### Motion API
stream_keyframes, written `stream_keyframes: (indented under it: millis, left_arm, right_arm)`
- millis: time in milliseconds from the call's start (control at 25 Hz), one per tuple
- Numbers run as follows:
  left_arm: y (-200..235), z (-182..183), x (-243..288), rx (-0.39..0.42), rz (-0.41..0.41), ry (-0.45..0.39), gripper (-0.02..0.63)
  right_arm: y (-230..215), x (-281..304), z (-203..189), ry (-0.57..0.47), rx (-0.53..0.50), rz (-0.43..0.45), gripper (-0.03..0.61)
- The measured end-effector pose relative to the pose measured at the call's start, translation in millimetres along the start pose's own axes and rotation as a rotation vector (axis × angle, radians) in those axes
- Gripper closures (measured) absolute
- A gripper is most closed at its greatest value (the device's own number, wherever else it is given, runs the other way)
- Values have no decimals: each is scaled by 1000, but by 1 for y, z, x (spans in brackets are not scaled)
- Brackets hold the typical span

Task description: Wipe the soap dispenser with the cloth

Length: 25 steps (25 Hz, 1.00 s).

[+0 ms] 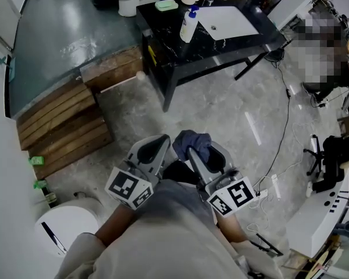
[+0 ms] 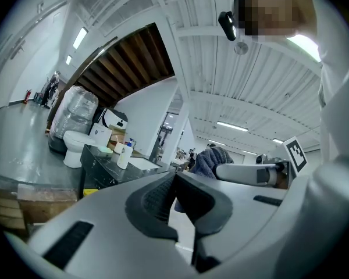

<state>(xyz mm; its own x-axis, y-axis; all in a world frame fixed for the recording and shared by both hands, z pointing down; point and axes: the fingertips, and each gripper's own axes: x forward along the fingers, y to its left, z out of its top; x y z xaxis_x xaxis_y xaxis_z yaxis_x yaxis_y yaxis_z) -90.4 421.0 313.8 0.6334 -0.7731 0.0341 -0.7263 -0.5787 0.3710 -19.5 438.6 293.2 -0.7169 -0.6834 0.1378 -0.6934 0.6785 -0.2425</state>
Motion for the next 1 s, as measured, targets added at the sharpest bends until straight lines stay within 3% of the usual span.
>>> stream_keyframes:
  millis: [360,1000]
  left_arm:
    - [17,4,37,3,-11,27,606]
    - [65,5,171,34,-17,159,606]
  right_arm:
    - [-40,16,10,-34,40,-23,448]
    - [-158,90,29,-15,140,22,448]
